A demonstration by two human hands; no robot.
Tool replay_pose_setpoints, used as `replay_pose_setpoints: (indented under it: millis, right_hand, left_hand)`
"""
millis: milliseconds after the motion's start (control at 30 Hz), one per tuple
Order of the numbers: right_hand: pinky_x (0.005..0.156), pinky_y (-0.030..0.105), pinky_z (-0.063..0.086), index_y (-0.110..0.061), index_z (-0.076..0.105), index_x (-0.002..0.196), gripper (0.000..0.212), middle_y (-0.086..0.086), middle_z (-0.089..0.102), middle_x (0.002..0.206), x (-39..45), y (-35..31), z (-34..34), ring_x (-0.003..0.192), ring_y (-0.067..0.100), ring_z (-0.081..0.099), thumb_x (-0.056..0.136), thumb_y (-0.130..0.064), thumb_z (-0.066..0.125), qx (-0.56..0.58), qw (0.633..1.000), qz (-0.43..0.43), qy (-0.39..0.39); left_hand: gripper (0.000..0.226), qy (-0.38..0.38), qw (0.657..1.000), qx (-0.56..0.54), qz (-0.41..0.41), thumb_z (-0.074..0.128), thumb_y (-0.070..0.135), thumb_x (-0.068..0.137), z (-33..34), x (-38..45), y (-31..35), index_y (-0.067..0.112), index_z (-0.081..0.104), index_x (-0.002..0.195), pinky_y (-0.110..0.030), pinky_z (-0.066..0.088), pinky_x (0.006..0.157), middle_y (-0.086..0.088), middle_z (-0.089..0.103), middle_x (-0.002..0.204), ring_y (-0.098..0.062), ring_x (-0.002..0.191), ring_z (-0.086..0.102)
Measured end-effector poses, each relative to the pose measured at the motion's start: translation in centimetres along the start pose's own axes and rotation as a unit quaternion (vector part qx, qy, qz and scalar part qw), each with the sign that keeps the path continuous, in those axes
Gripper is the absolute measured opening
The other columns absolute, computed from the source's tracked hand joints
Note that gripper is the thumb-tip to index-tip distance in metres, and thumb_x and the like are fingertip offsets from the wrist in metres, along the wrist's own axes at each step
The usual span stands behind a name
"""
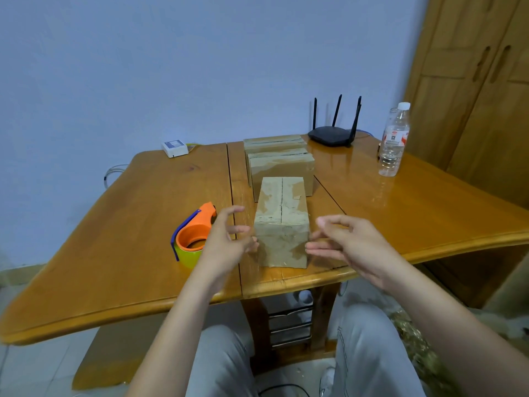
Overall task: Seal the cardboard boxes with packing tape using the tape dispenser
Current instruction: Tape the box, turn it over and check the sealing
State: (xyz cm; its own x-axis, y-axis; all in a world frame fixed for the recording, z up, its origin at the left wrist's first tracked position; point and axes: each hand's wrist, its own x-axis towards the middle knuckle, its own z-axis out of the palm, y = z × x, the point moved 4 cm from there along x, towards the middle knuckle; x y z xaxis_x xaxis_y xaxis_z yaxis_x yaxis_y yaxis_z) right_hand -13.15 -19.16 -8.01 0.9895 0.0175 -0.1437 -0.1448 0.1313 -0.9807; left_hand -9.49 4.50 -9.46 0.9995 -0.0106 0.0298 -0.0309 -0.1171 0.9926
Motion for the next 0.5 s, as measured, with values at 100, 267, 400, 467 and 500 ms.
replay_pose_setpoints:
  millis: [100, 267, 400, 467, 500]
  right_hand:
    - [0.078, 0.042, 0.063, 0.003, 0.058, 0.121, 0.028, 0.03, 0.069, 0.112, 0.7, 0.0, 0.0, 0.096, 0.037, 0.074, 0.099, -0.015, 0.059, 0.153, 0.984, 0.091, 0.004]
    - [0.067, 0.048, 0.063, 0.006, 0.058, 0.118, 0.029, 0.031, 0.066, 0.109, 1.7, 0.7, 0.1, 0.092, 0.043, 0.073, 0.094, -0.008, 0.066, 0.145, 0.971, 0.189, -0.009]
    - [0.071, 0.046, 0.063, 0.011, 0.058, 0.117, 0.037, 0.027, 0.062, 0.11, 2.1, 0.9, 0.4, 0.095, 0.04, 0.073, 0.082, 0.003, 0.069, 0.189, 0.961, 0.2, -0.039]
    - [0.067, 0.041, 0.064, 0.012, 0.061, 0.114, 0.041, 0.025, 0.064, 0.106, 2.2, 1.0, 0.2, 0.088, 0.035, 0.074, 0.075, 0.005, 0.069, 0.201, 0.958, 0.201, -0.042]
    - [0.065, 0.038, 0.063, 0.011, 0.062, 0.113, 0.04, 0.024, 0.066, 0.101, 2.3, 1.0, 0.1, 0.083, 0.032, 0.075, 0.074, 0.005, 0.069, 0.201, 0.958, 0.202, -0.041]
  left_hand:
    - [0.068, -0.044, 0.982, -0.166, -0.082, 0.055, -0.023, 0.084, -0.4, 0.1, 0.5, 0.021, 0.052, 0.135, -0.039, 0.06, 0.088, -0.022, 0.058, 0.123, -0.033, 0.106, 0.068]
    - [0.038, -0.061, 0.921, -0.333, -0.194, 0.052, -0.005, 0.095, -0.5, 0.9, 0.3, 0.006, 0.054, 0.131, -0.038, 0.062, 0.08, -0.032, 0.056, 0.125, -0.033, 0.105, 0.065]
    - [0.047, -0.08, 0.918, -0.313, -0.228, 0.068, 0.005, 0.09, -0.4, 1.7, -0.5, 0.001, 0.052, 0.133, -0.034, 0.062, 0.076, -0.028, 0.063, 0.122, -0.024, 0.09, 0.067]
    - [0.054, -0.091, 0.919, -0.308, -0.23, 0.071, 0.004, 0.085, -0.4, 2.0, -0.6, 0.001, 0.052, 0.135, -0.033, 0.062, 0.073, -0.027, 0.063, 0.125, -0.023, 0.09, 0.066]
    - [0.056, -0.093, 0.918, -0.308, -0.231, 0.072, 0.002, 0.083, -0.4, 2.2, -0.6, 0.002, 0.052, 0.136, -0.032, 0.062, 0.072, -0.027, 0.063, 0.127, -0.024, 0.091, 0.066]
